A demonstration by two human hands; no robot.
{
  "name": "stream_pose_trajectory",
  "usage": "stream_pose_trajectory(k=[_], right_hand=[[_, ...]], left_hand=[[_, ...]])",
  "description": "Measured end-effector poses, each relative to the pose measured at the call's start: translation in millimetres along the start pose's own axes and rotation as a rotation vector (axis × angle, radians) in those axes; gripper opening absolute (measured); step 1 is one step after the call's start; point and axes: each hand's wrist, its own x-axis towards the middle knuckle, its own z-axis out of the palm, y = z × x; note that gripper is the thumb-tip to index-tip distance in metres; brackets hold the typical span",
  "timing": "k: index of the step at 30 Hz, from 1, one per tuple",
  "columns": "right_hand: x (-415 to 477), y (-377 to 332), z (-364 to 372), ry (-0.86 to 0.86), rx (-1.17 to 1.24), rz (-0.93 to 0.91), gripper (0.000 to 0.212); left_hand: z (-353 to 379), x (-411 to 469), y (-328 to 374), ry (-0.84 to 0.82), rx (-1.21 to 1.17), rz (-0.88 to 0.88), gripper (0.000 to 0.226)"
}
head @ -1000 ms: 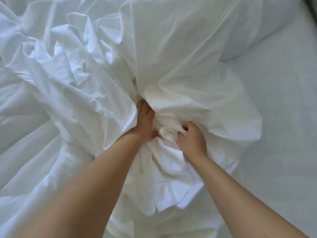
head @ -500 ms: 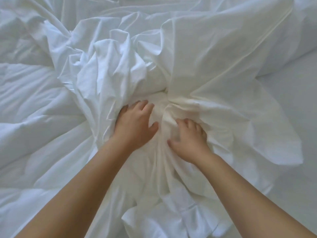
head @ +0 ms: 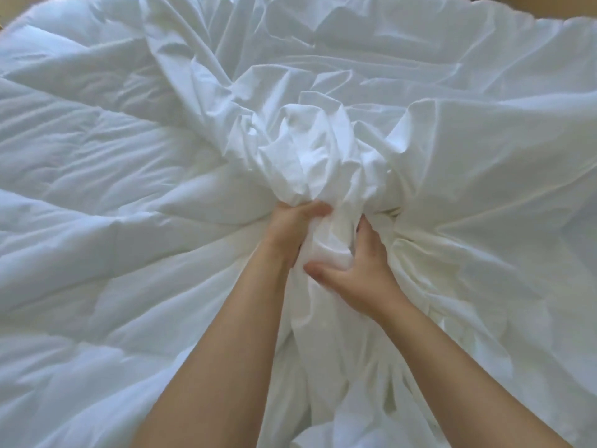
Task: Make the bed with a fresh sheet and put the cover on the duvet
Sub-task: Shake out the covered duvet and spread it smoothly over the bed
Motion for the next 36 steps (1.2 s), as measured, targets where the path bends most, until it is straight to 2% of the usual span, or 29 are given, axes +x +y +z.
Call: stream_pose_trajectory(k=[1, 3, 5, 8, 10, 11, 12, 14, 16, 18, 20, 21, 23, 25, 26, 27, 28, 29, 30, 31, 32, 33, 34, 36], right_hand=[[2, -3, 2, 0.011, -0.037, 0.016, 0.111], [9, -12, 12, 0.049, -0.021, 0.029, 0.105], [20, -14, 21, 0.141, 0.077, 0.067, 0.082], [44, -7, -4, 0.464, 0.024, 0.182, 0.036], [54, 3, -35, 0.582, -0.028, 0.223, 0.023], [55, 7, -46, 0.580, -0.027, 0.229, 0.022], [54, 9, -53, 0.555, -0.040, 0.232, 0.021], [50, 12, -56, 0.515, -0.104, 0.220, 0.022], [47, 13, -55, 0.502, -0.128, 0.198, 0.023], [44, 11, -55, 0.495, -0.130, 0.193, 0.025], [40, 10, -52, 0.482, -0.131, 0.189, 0.022], [36, 10, -50, 0.473, -0.129, 0.185, 0.021], [29, 11, -44, 0.459, -0.084, 0.181, 0.022], [20, 13, -41, 0.468, -0.049, 0.184, 0.024], [15, 14, -40, 0.455, -0.034, 0.184, 0.028], [9, 17, -40, 0.405, -0.001, 0.181, 0.033], [3, 20, -40, 0.316, 0.040, 0.186, 0.039], [-5, 24, -42, 0.197, 0.079, 0.202, 0.045], [-14, 31, -45, 0.077, 0.106, 0.219, 0.048], [-23, 42, -51, 0.003, 0.103, 0.212, 0.047], [-32, 53, -59, 0.003, 0.054, 0.172, 0.046], [-41, 65, -69, 0.081, -0.037, 0.126, 0.047], [-48, 77, -82, 0.217, -0.143, 0.111, 0.050], [-52, 99, -109, 0.501, -0.317, 0.170, 0.054]], left_hand=[[1, 1, 3, -0.045, 0.051, -0.013, 0.016], [4, 2, 8, -0.136, 0.209, -0.032, 0.018], [9, 1, 11, -0.253, 0.323, -0.015, 0.028], [8, 1, 11, -0.456, 0.528, 0.082, 0.048], [-1, 5, -1, -0.456, 0.976, 0.227, 0.067], [-7, 6, -11, -0.407, 1.200, 0.289, 0.078], [-10, 5, -21, -0.363, 1.339, 0.321, 0.091], [-12, 5, -34, -0.329, 1.383, 0.329, 0.104], [-24, 12, -33, -0.238, 1.266, 0.367, 0.091], [-50, 24, -23, -0.079, 1.169, 0.374, 0.071], [-74, 28, -12, 0.047, 1.293, 0.419, 0.061], [-78, 22, -12, 0.098, 1.389, 0.500, 0.059], [-68, 2, -26, 0.178, 1.486, 0.855, 0.049], [-52, -21, -49, 0.053, 1.507, 1.133, 0.042], [-43, -34, -62, -0.094, 1.489, 1.079, 0.042], [-34, -46, -74, -0.228, 1.420, 0.878, 0.049], [-26, -57, -82, -0.305, 1.319, 0.605, 0.060], [-18, -64, -88, -0.322, 1.129, 0.361, 0.069], [-10, -68, -89, -0.306, 0.890, 0.239, 0.071], [1, -70, -86, -0.284, 0.645, 0.203, 0.069], [13, -70, -80, -0.249, 0.426, 0.204, 0.068], [25, -70, -74, -0.242, 0.264, 0.206, 0.069], [40, -69, -67, -0.265, 0.182, 0.219, 0.069], [71, -64, -58, -0.285, 0.292, 0.297, 0.072]])
